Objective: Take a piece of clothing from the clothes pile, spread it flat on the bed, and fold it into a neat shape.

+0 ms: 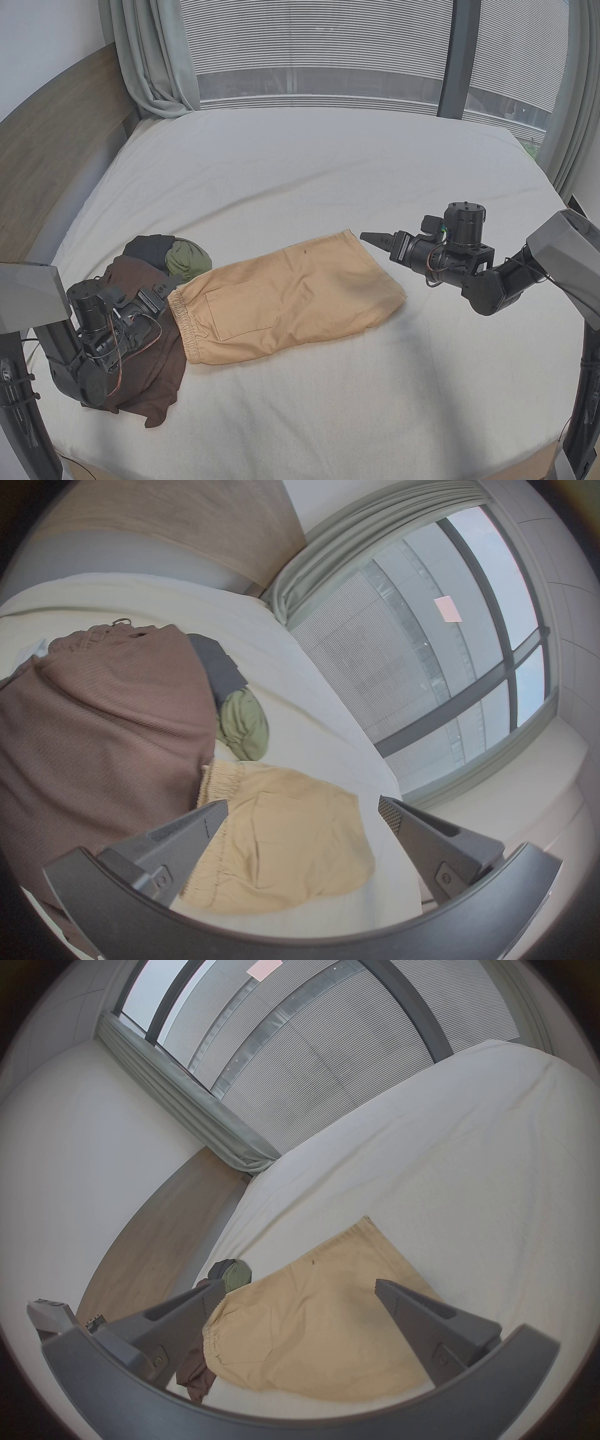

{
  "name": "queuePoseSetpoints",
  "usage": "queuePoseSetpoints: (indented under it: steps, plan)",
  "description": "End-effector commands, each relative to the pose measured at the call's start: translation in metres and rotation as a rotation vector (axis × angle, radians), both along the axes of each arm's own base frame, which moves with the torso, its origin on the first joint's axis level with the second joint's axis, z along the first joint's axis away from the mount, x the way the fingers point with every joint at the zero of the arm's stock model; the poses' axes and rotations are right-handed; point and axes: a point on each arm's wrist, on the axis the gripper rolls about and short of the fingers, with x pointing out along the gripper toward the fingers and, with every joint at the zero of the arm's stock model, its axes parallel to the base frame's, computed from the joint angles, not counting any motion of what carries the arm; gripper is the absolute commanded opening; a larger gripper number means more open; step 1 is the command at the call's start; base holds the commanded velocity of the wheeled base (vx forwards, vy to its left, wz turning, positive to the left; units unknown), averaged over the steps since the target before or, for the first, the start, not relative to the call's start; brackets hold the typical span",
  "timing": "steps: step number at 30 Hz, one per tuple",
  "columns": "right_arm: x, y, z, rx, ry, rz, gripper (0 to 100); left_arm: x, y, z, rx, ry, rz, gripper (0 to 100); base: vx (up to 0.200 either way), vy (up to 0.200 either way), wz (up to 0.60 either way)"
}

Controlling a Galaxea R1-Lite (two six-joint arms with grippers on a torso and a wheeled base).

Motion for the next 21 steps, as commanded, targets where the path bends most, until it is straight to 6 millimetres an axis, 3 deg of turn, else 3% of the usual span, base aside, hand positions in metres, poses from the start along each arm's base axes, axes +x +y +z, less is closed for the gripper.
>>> queuePoseSetpoints:
  steps: [1, 12, 17, 21]
  plan:
    - [-0.033, -0.002, 0.015, 0.008, -0.014, 0.021, 100, -0.014, -0.009, 0.035, 0.01, -0.108, -0.071, 100, 0.0, 0.0, 0.0]
    - [-0.062, -0.014, 0.005, 0.056, -0.051, 0.032, 100, -0.019, -0.011, 0.057, 0.106, -0.223, -0.148, 100, 0.0, 0.0, 0.0]
    - [-0.078, -0.021, -0.011, 0.079, -0.019, 0.05, 100, -0.025, -0.009, 0.052, 0.155, -0.211, -0.15, 100, 0.0, 0.0, 0.0]
    - [-0.075, -0.02, -0.023, 0.083, -0.014, 0.047, 100, -0.02, -0.005, 0.04, 0.255, -0.202, -0.144, 100, 0.0, 0.0, 0.0]
